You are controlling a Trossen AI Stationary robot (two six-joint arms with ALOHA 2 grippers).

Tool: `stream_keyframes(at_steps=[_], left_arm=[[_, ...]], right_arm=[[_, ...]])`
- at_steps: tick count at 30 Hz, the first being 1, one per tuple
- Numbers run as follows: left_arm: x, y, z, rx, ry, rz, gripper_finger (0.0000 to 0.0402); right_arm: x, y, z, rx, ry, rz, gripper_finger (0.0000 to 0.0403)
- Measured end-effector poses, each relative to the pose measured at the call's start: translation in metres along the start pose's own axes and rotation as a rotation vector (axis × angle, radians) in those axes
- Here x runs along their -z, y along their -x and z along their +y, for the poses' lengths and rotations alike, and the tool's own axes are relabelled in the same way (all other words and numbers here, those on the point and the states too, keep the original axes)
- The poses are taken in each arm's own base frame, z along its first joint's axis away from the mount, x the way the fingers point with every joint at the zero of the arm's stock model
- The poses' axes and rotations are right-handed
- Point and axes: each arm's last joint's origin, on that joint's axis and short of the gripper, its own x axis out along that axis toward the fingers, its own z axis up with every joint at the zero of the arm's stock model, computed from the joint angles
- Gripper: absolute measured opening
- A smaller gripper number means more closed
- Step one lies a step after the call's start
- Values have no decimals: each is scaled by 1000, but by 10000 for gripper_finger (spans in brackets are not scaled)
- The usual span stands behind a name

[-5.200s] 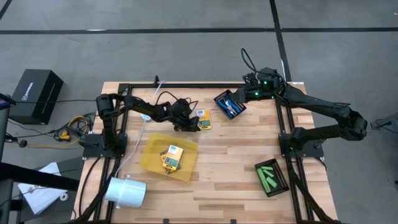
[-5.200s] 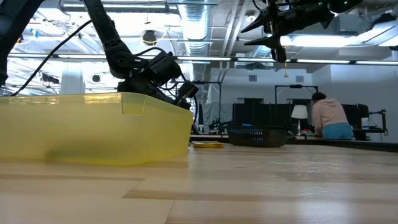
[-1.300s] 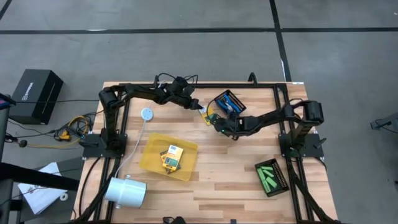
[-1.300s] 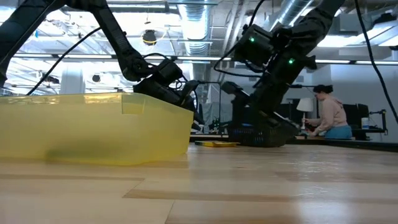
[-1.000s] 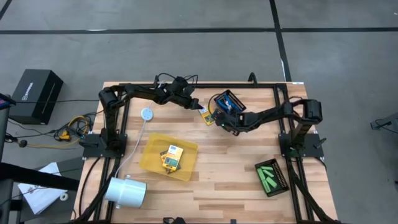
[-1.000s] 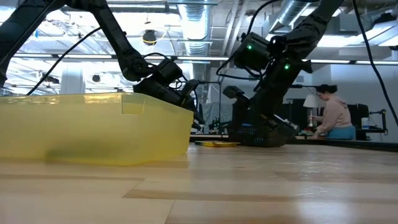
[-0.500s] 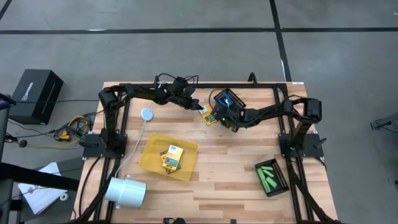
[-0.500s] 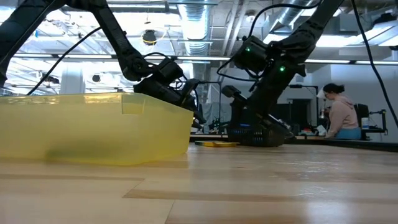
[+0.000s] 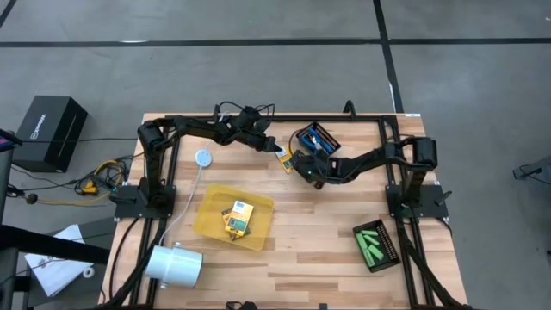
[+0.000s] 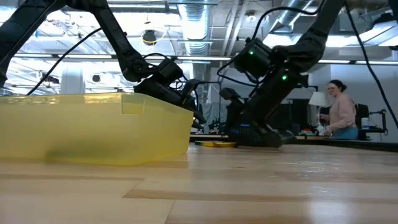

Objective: Pick & Place School Supplies
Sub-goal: Put the pack of crayon into the yellow bin

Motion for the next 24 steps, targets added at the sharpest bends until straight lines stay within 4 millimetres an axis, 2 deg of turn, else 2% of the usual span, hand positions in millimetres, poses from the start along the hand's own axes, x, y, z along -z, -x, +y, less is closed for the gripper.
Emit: stream_keyframes(at_steps=[9, 14, 24], left_arm=[[6, -8, -2, 33, -8, 39, 85], [11, -12, -8, 44, -16, 55, 85], [14, -15, -7, 50, -10, 63, 85]], right_arm=[[-7, -15, 4, -26, -1, -3, 174], [-9, -17, 7, -25, 7, -3, 153], [-19, -20, 9, -27, 16, -45, 116]])
